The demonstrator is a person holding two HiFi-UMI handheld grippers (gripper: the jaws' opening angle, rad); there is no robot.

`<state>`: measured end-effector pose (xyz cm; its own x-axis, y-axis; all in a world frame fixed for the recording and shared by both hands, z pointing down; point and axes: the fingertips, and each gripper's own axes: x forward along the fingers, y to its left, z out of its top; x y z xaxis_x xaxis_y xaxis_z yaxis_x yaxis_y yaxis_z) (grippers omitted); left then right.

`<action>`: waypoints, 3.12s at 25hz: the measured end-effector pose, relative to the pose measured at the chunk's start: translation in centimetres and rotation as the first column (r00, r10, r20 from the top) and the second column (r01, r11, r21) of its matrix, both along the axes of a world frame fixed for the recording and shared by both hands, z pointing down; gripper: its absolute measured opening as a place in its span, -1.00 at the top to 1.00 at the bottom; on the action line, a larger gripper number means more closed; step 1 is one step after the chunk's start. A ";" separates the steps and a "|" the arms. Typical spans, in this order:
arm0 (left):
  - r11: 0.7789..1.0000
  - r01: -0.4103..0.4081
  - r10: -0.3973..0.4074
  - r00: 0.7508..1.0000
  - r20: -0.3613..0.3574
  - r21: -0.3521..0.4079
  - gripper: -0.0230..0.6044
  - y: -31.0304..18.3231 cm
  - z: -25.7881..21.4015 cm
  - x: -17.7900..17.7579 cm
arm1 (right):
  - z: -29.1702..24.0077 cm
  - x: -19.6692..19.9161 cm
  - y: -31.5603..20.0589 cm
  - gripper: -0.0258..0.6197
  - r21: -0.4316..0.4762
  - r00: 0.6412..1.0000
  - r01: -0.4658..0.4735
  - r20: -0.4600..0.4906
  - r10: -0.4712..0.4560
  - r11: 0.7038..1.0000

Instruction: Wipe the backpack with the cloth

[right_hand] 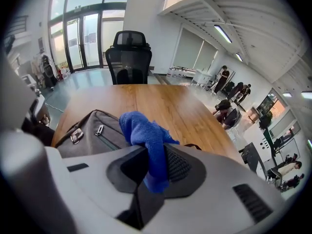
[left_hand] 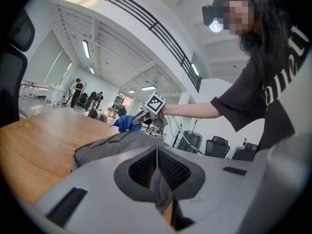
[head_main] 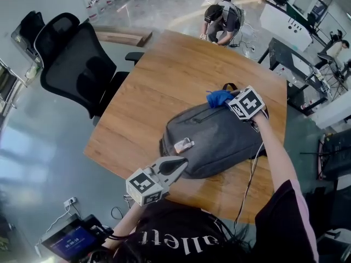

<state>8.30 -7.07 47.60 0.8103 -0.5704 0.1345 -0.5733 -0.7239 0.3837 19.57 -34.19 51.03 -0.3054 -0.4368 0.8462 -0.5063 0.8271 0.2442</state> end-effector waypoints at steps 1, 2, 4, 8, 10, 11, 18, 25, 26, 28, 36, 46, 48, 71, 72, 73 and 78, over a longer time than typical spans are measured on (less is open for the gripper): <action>1.000 0.006 -0.006 1.000 0.000 -0.006 0.93 -0.1 0.1 -0.1 | -0.1 0.3 0.5 0.68 0.000 1.000 0.004 0.005 -0.004 1.000; 1.000 0.009 -0.009 1.000 0.000 -0.008 0.93 -0.1 0.2 -0.1 | -0.3 0.7 1.1 0.68 0.001 1.000 0.005 0.009 -0.005 1.000; 1.000 0.008 -0.008 1.000 0.000 -0.007 0.93 -0.2 0.3 0.1 | -0.6 1.5 2.2 0.68 0.005 1.000 0.005 0.024 -0.005 1.000; 1.000 -0.014 0.014 1.000 0.005 -0.006 0.93 0.0 0.2 0.7 | -1.4 3.4 5.1 0.68 0.010 0.999 -0.004 0.048 0.003 1.000; 1.000 -0.028 0.028 1.000 0.005 -0.004 0.93 0.2 0.2 1.1 | -1.5 4.5 6.7 0.68 0.008 0.999 -0.011 0.054 0.010 1.000; 0.999 -0.033 0.033 0.999 0.005 -0.004 0.93 0.3 0.2 1.3 | -1.5 5.0 7.6 0.68 0.008 0.998 -0.017 0.058 0.016 1.000; 0.998 -0.055 0.055 0.998 0.009 -0.010 0.93 0.7 0.3 1.7 | -0.7 8.4 13.7 0.68 0.014 0.991 -0.092 0.095 0.090 0.996; 0.997 -0.075 0.075 0.997 0.012 -0.010 0.93 1.0 0.3 2.3 | 1.2 10.4 20.4 0.68 -0.001 0.981 -0.164 0.108 0.163 0.986; 0.997 -0.077 0.077 0.997 0.011 -0.013 0.93 1.0 0.3 2.3 | 1.6 10.5 21.4 0.68 -0.010 0.977 -0.179 0.113 0.179 0.984; 0.997 -0.078 0.078 0.997 0.005 -0.017 0.93 1.1 0.3 2.3 | 2.5 10.7 23.2 0.68 -0.036 0.966 -0.219 0.131 0.222 0.975; 0.996 -0.082 0.082 0.997 0.002 -0.023 0.94 1.3 0.4 2.4 | 5.0 11.2 27.0 0.68 -0.121 0.917 -0.332 0.193 0.350 0.935; 0.996 -0.077 0.078 0.997 0.002 -0.035 0.93 1.3 0.5 2.2 | -4.7 11.2 15.0 0.68 0.106 0.961 -0.208 0.210 0.183 0.972; 0.997 -0.071 0.071 0.997 0.001 -0.036 0.93 1.2 0.5 2.0 | -5.5 11.3 11.6 0.68 0.138 0.976 -0.170 0.164 0.147 0.976; 0.998 -0.031 0.032 0.999 0.017 -0.059 0.93 0.6 1.3 0.9 | -0.5 12.8 -2.1 0.68 0.116 0.988 -0.150 -0.005 0.151 0.982; 0.998 -0.036 0.037 0.999 0.016 -0.058 0.93 0.7 1.3 1.1 | -0.2 13.2 -1.1 0.68 0.108 0.989 -0.144 -0.008 0.146 0.984; 0.997 -0.041 0.042 0.999 0.014 -0.058 0.93 0.8 1.3 1.2 | 0.1 13.7 -0.1 0.68 0.099 0.990 -0.141 -0.010 0.143 0.985; 0.997 -0.061 0.062 0.998 0.010 -0.054 0.93 1.1 1.2 1.8 | 1.6 17.1 4.9 0.68 0.072 0.983 -0.181 0.004 0.182 0.981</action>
<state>10.06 -5.97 48.76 0.8419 -0.5111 0.1733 -0.5329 -0.7363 0.4170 36.63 -29.28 52.58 -0.2135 -0.5442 0.8114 -0.6457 0.7018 0.3008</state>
